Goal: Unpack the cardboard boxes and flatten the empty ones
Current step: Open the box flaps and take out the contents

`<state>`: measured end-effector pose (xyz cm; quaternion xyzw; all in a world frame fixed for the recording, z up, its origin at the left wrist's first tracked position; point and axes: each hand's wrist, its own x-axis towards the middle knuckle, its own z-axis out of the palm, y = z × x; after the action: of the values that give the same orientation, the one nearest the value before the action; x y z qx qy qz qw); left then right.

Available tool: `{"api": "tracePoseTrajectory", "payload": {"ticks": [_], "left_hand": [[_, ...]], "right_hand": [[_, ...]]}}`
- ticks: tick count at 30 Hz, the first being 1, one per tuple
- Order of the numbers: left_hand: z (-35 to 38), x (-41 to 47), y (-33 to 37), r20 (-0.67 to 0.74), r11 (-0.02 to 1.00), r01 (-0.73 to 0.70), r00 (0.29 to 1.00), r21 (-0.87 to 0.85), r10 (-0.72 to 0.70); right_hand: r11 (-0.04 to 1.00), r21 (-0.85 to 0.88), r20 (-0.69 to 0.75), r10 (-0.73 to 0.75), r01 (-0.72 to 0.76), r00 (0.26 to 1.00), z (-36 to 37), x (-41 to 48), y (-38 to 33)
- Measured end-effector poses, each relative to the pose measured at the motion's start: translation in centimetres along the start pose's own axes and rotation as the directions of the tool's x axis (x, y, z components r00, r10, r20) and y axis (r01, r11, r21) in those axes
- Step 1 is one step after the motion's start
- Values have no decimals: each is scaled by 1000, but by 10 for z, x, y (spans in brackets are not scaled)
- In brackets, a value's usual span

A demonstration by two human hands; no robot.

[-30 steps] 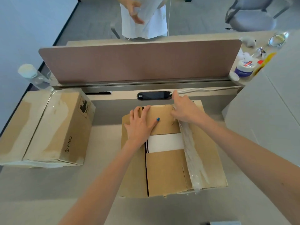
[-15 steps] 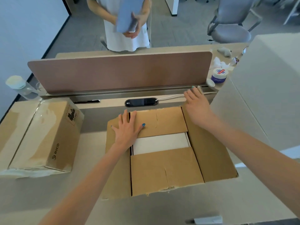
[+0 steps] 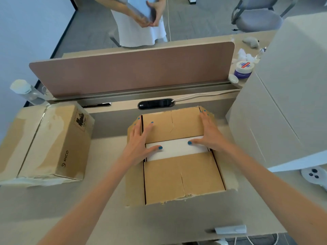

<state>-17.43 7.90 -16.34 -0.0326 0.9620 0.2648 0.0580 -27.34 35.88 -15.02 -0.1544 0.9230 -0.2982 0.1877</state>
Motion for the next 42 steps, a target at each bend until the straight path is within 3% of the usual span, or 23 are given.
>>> {"api": "tracePoseTrajectory", "payload": {"ticks": [4,7,10,13,16,18,22,29,31,33,36,42], "left_hand": [[7,11,6,-49,994,17,999,-111,-22],[13,15,5,-118,993,-3,993,-116,-11],[9,13,8,-117,999,17,993,-31,-20],[3,13,12,-97,968,31,995,249,-7],[-3,15,12,-89,856,-107,981,505,175],[-10,18,11,-84,797,-253,932,549,353],[-34,28,14,-124,722,-453,797,523,591],[-75,86,38,-390,775,-365,706,516,592],[-75,108,34,-418,800,-320,721,507,553],[-72,127,29,-414,835,-253,775,489,477],[-60,132,18,-230,828,-164,916,536,330],[-17,99,-15,-18,878,-159,982,451,187]], "right_hand": [[944,329,-85,54,-23,995,15,1,2],[937,349,-126,53,-5,991,20,2,6],[979,204,-158,11,21,987,18,3,10],[994,-100,-176,-70,53,982,16,-1,12],[864,-463,-200,-318,197,927,12,-4,16],[771,-573,-208,-466,279,860,6,-4,14],[645,-651,-225,-667,400,710,-16,5,-3],[739,-611,-486,-632,282,604,-52,64,-57],[763,-607,-491,-579,221,651,-55,86,-65],[757,-638,-415,-489,138,767,-52,102,-63],[776,-619,-282,-360,118,890,-42,104,-51],[814,-536,-49,-297,226,954,-4,84,-7]]}}
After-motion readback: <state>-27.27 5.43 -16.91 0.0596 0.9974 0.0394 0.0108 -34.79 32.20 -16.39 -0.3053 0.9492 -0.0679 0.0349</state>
